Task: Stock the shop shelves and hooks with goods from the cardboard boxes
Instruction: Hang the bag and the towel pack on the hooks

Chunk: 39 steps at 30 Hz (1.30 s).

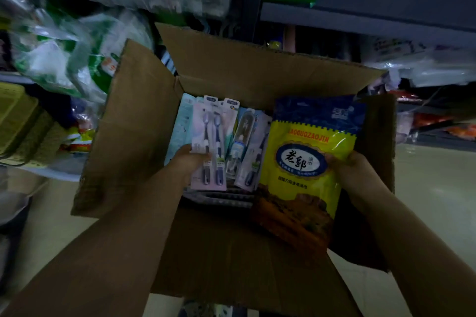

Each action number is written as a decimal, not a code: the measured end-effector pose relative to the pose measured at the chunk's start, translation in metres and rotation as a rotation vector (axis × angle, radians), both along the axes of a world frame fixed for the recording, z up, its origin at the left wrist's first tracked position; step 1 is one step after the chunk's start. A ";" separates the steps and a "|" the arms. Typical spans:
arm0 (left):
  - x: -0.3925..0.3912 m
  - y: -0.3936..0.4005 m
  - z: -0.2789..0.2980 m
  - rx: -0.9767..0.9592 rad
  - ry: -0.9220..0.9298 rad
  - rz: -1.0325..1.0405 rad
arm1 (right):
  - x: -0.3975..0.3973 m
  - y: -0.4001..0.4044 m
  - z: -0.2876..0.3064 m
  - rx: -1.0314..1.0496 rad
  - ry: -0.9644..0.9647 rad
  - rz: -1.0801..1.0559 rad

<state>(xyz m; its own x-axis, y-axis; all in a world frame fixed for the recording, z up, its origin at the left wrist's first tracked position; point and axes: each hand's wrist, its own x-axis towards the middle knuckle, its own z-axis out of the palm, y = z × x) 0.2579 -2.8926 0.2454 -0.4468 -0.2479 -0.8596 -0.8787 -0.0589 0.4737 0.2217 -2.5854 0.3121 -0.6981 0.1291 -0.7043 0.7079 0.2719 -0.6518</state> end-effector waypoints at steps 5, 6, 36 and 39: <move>-0.007 0.003 -0.001 -0.123 0.029 -0.056 | 0.009 -0.004 -0.001 -0.136 -0.025 -0.035; -0.004 0.002 0.003 -0.157 0.028 -0.064 | 0.010 -0.005 -0.001 -0.163 -0.020 -0.041; 0.069 -0.043 0.114 -0.047 0.481 0.176 | 0.001 -0.090 0.004 -0.199 -0.107 0.484; 0.081 -0.065 0.110 -0.195 0.484 0.216 | 0.024 -0.081 -0.020 -0.052 -0.169 0.622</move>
